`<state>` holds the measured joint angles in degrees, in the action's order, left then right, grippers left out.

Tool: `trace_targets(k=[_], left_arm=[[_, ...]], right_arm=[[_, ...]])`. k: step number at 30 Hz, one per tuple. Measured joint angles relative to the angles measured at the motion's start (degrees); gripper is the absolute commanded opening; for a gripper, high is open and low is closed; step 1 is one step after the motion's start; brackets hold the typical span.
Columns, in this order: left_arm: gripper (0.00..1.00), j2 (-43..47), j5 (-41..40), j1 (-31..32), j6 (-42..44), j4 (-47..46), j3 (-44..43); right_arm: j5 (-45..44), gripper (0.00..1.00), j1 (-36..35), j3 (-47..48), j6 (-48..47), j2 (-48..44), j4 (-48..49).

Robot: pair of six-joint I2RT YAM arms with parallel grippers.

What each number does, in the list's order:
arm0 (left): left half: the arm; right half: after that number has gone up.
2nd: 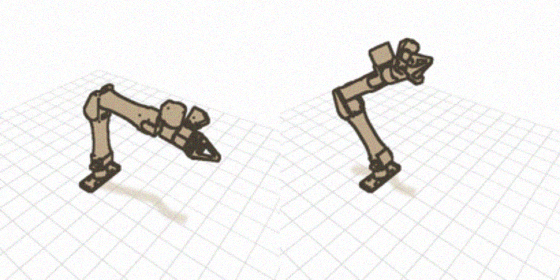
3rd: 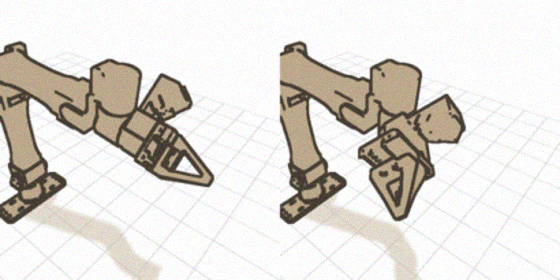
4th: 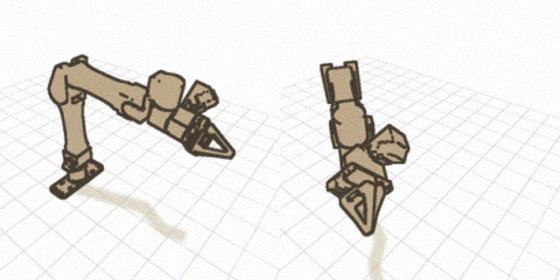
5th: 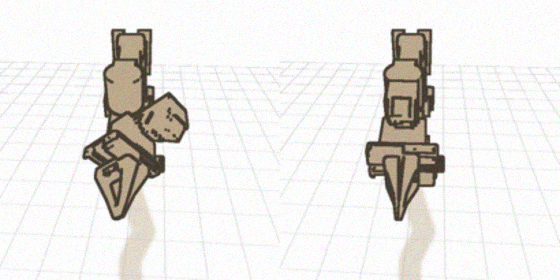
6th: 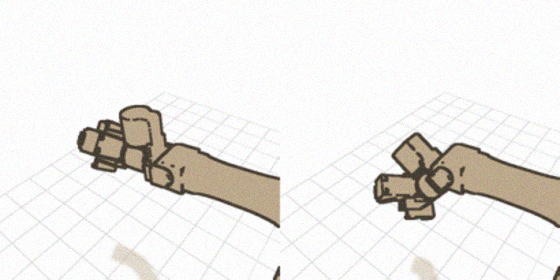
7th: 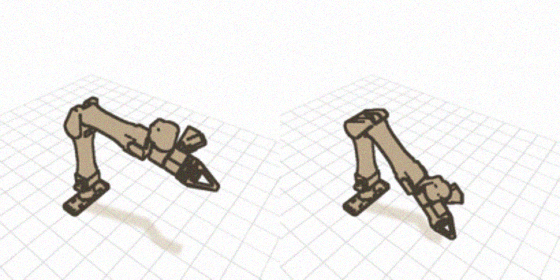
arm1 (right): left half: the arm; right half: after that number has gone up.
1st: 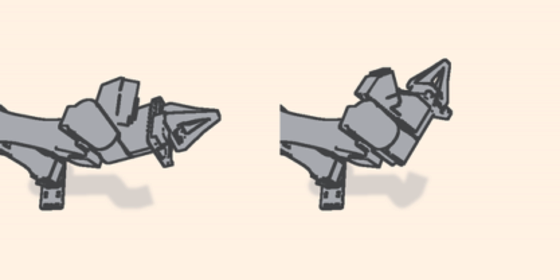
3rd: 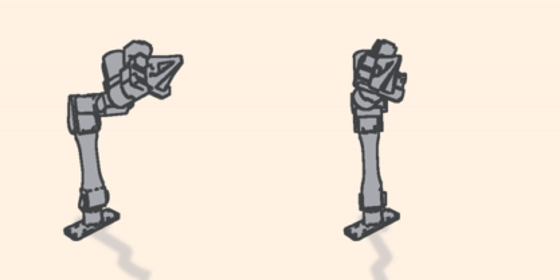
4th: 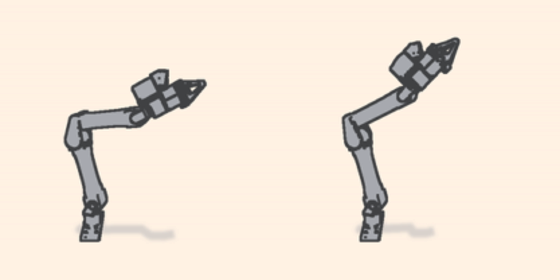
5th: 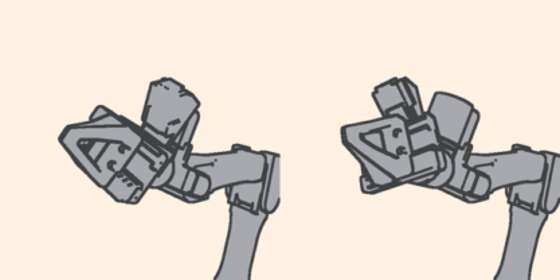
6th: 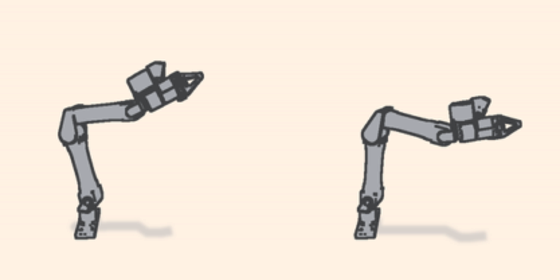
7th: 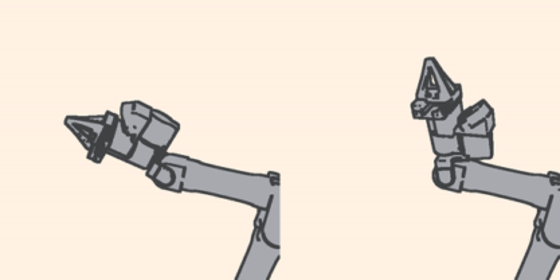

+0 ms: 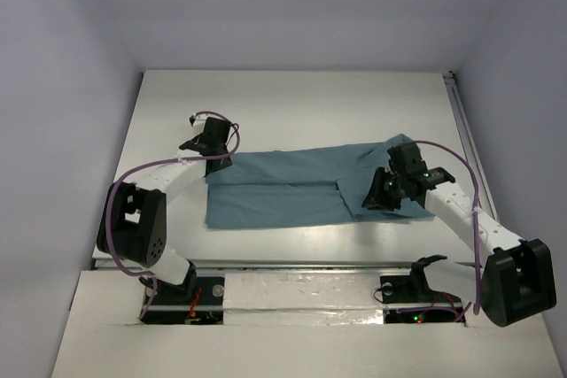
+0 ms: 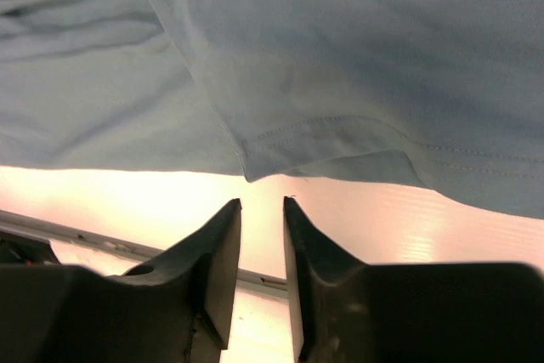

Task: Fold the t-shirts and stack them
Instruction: Fold the other side of the tshirt into a rectangle

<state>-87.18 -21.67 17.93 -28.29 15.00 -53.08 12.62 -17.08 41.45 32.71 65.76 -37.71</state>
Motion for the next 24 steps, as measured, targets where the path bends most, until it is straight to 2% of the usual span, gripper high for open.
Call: trace_targets(k=[2, 3, 4, 6, 7, 8, 14, 15, 16, 18, 24], left_arm=[[0.35, -0.4, -0.3, 0.0, -0.2, -0.2, 0.0], [0.32, -0.6, -0.6, 0.0, -0.1, -0.3, 0.0], [0.22, -0.7, -0.9, 0.0, -0.1, -0.6, 0.0], [0.15, -1.1, -1.3, 0.0, 0.1, -0.7, -0.5], [0.02, -1.5, -1.3, 0.0, 0.2, -0.7, -0.9], [0.00, -2.0, -1.4, 0.0, 0.3, -0.7, -1.4], [0.02, -4.3, -0.9, 0.0, 0.8, -1.5, -2.0], [0.07, -4.5, -0.8, 0.0, 0.8, -1.5, -2.0], [0.19, -4.6, -0.7, 0.0, 0.7, -1.5, -2.0], [0.26, -4.7, -0.5, 0.0, 0.4, -1.6, -1.8], [0.25, -4.7, 0.0, 0.0, -0.1, -2.0, -1.6]], right_arm=[[0.0, 0.44, -0.1, 0.5, -0.7, 0.0, -1.2], [0.0, 0.45, -0.1, 0.9, -1.1, 0.3, -1.8], [0.0, 0.45, -0.2, 1.4, -1.7, 0.5, -2.3], [0.0, 0.29, -0.3, 2.2, -2.7, 0.7, -2.6], [-0.1, 0.15, -0.3, 2.4, -3.0, 0.7, -2.6], [-0.2, 0.11, -0.3, 2.7, -3.3, 0.6, -2.6], [0.0, 0.05, -0.3, 3.1, -3.3, 0.7, -1.6], [0.1, 0.04, -0.3, 3.1, -3.3, 0.9, -1.4], [0.2, 0.04, -0.3, 3.2, -3.4, 1.1, -1.2], [0.6, 0.04, -0.3, 3.4, -3.6, 1.7, -0.9], [1.4, 0.04, -0.3, 3.4, -4.0, 2.1, -0.3]])
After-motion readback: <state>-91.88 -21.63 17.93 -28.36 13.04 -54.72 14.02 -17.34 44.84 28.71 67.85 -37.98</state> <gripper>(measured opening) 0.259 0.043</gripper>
